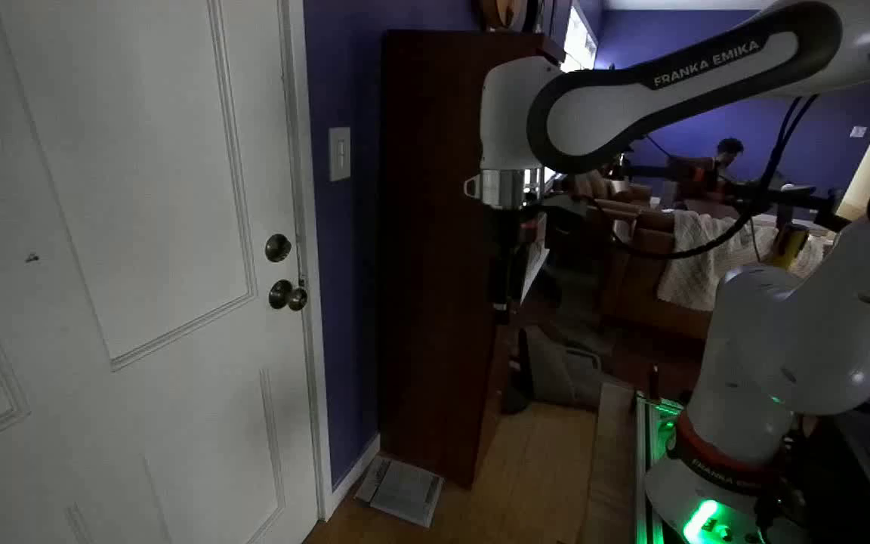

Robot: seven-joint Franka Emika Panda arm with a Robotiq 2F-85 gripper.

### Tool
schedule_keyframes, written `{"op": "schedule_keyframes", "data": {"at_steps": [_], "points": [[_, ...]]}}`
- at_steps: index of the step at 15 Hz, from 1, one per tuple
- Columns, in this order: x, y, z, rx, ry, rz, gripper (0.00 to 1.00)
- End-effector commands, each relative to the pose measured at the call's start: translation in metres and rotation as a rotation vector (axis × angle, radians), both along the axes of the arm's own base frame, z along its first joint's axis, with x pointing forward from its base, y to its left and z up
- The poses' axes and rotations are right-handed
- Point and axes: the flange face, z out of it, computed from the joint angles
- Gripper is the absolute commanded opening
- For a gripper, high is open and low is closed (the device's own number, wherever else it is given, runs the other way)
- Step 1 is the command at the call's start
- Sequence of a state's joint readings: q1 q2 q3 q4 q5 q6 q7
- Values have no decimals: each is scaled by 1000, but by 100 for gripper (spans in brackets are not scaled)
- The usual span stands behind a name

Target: Turn the top door lock to the left

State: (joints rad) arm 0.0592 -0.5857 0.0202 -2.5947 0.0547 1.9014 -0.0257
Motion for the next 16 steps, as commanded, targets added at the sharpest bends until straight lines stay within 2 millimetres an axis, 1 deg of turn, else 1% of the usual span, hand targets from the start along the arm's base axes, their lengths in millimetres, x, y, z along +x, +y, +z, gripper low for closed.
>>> {"op": "schedule_keyframes", "data": {"at_steps": [1, 6, 11, 12, 13, 16], "points": [[0, 0, 0, 0, 1, 0, 100], [0, 0, 0, 0, 1, 0, 100], [52, -20, 6, 83, -109, -72, 100], [70, -29, 6, 106, -135, -93, 100], [81, -33, 5, 130, -151, -117, 100], [126, -56, 0, 220, -169, -164, 100]]}}
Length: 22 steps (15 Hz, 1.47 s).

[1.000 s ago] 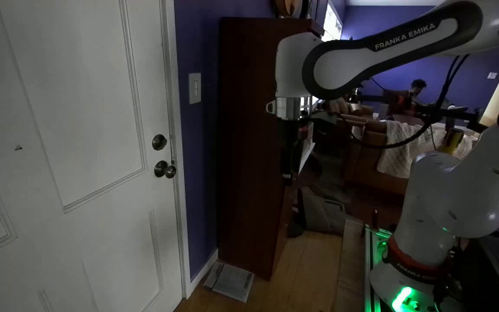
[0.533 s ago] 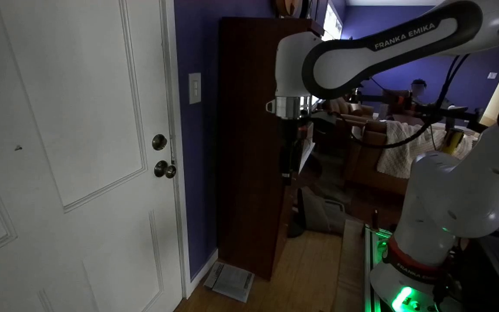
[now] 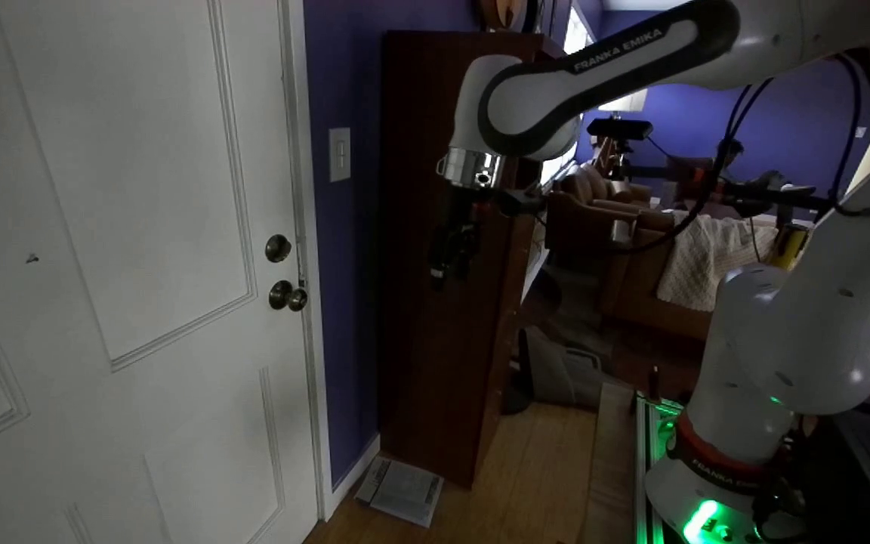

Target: Turn the top door lock to the left

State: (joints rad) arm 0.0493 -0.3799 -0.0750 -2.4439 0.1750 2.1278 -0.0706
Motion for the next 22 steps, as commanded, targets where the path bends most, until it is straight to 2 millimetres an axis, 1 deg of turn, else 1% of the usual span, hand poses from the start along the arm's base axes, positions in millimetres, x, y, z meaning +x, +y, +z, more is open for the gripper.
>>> {"op": "schedule_keyframes", "data": {"at_steps": [1, 2, 5, 6, 8, 10, 13, 14, 15, 17, 21, 22], "points": [[58, -27, -10, 116, -12, -44, 100], [75, -34, -11, 151, -24, -55, 100], [114, -49, -15, 233, -40, -82, 100], [129, -54, -17, 248, -68, -107, 100], [153, -62, -20, 275, -106, -145, 100], [175, -67, -25, 286, -130, -186, 100], [201, -74, -32, 309, -177, -236, 100], [207, -73, -33, 320, -195, -241, 100], [191, -71, -28, 291, -168, -219, 100], [201, -71, -32, 299, -179, -228, 100], [205, -72, -31, 302, -184, -228, 100], [214, -72, -34, 338, -176, -257, 100]]}}
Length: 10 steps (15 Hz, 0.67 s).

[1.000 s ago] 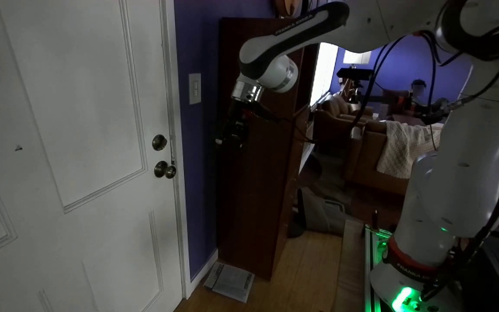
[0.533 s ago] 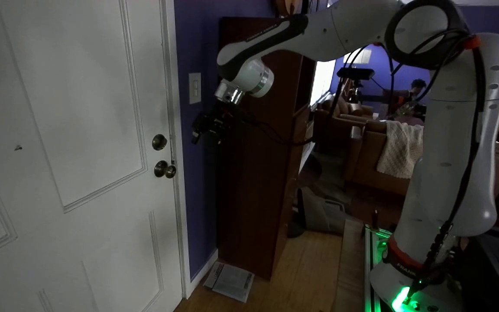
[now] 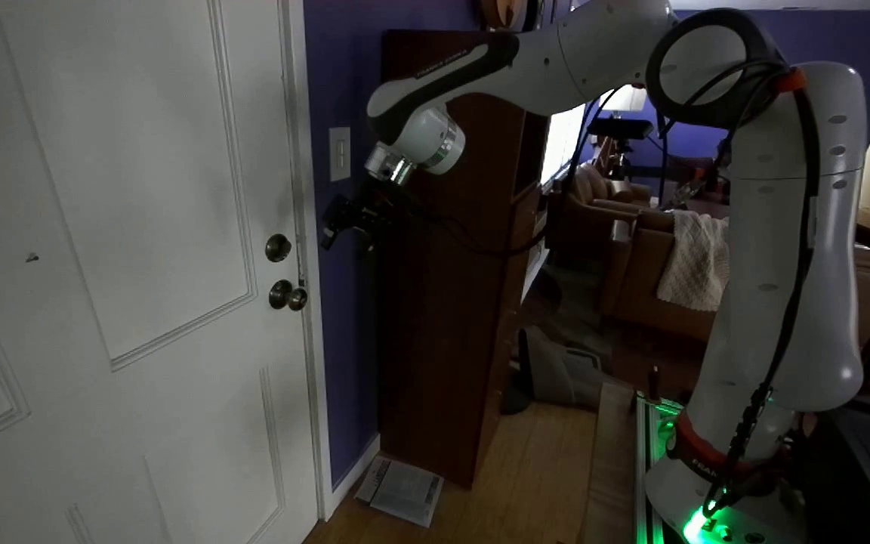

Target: Turn the top door lock to the left

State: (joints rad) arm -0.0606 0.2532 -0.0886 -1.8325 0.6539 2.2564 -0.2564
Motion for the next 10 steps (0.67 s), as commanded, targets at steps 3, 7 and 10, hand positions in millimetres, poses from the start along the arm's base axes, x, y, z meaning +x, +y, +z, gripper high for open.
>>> {"op": "schedule_keyframes", "data": {"at_steps": [3, 7, 10], "points": [[24, -2, -9, 92, 17, -41, 100], [47, -9, -21, 147, -21, -30, 100], [67, -16, -31, 171, -82, -14, 100]]}}
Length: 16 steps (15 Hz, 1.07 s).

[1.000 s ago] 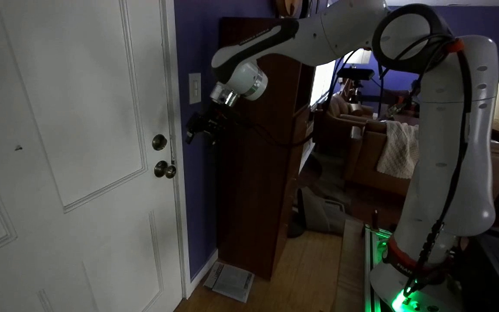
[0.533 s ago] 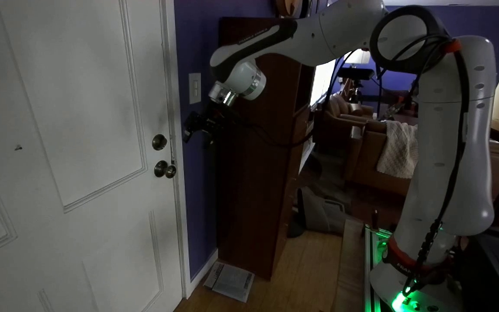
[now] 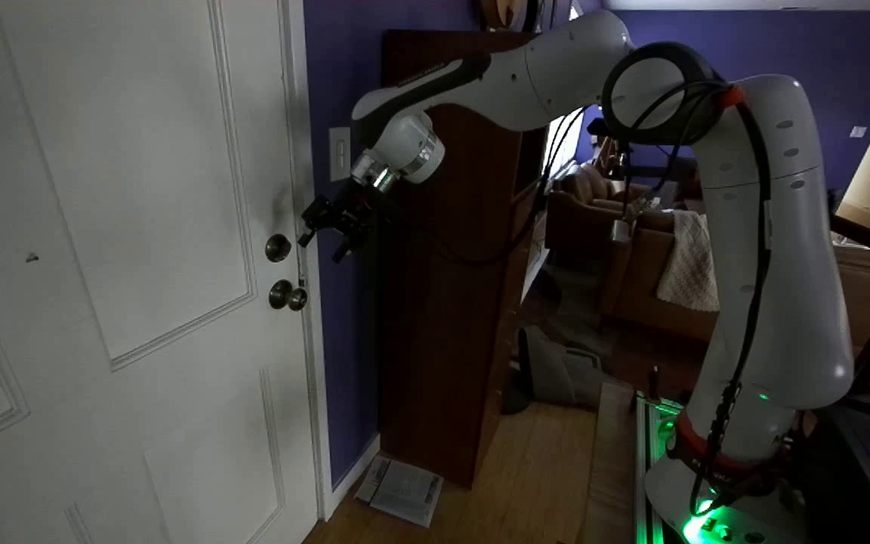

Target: Turn the top door lock to the left

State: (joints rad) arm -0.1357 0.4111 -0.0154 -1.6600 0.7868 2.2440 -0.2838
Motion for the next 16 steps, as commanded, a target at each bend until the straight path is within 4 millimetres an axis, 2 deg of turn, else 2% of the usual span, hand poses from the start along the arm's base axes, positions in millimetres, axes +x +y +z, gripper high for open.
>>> {"op": "schedule_keyframes", "data": {"at_steps": [1, 3, 4, 5, 6, 9, 12, 14, 16], "points": [[26, -11, -13, 57, -60, 28, 100], [36, -13, -17, 75, -83, 40, 98], [41, -13, -18, 83, -101, 45, 75], [46, -14, -20, 96, -115, 50, 74], [51, -14, -21, 100, -127, 61, 68], [61, -14, -23, 114, -151, 102, 43], [70, -17, -31, 107, -150, 138, 42], [74, -20, -36, 99, -155, 150, 50], [78, -23, -39, 81, -165, 157, 53]]}}
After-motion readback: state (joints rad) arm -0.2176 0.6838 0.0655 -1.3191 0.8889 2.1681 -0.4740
